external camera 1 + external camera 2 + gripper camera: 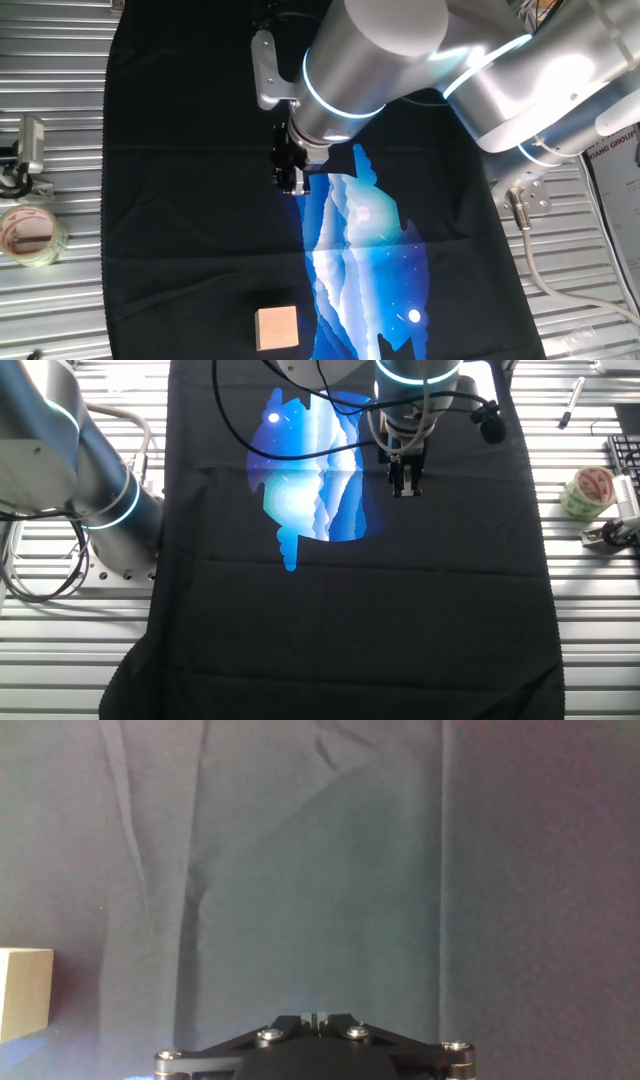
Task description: Approach and touch the side of the small block
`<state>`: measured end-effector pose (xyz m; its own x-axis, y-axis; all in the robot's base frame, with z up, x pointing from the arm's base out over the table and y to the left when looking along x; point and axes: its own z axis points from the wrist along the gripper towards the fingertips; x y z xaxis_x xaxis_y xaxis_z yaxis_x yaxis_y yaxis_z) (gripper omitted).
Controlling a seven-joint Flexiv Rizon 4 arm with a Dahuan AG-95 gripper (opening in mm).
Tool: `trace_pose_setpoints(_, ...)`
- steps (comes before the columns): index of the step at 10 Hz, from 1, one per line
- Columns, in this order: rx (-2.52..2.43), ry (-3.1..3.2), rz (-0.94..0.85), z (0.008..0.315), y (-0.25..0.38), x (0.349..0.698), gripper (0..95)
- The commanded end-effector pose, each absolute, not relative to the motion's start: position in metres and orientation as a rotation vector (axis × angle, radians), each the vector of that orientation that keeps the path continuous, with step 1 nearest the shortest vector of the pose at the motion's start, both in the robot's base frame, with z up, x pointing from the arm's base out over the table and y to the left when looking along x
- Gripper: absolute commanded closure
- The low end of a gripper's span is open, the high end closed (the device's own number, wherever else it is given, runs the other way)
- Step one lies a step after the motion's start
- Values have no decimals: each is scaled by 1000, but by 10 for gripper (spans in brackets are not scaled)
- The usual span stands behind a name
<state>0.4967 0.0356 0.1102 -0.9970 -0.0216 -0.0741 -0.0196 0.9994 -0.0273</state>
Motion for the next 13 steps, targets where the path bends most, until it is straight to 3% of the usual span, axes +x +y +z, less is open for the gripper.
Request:
trace_pose_setpoints(1,-103,3089,14,110,36,498,950)
trace_pose_setpoints(13,-359,3163,130,110,36,498,950)
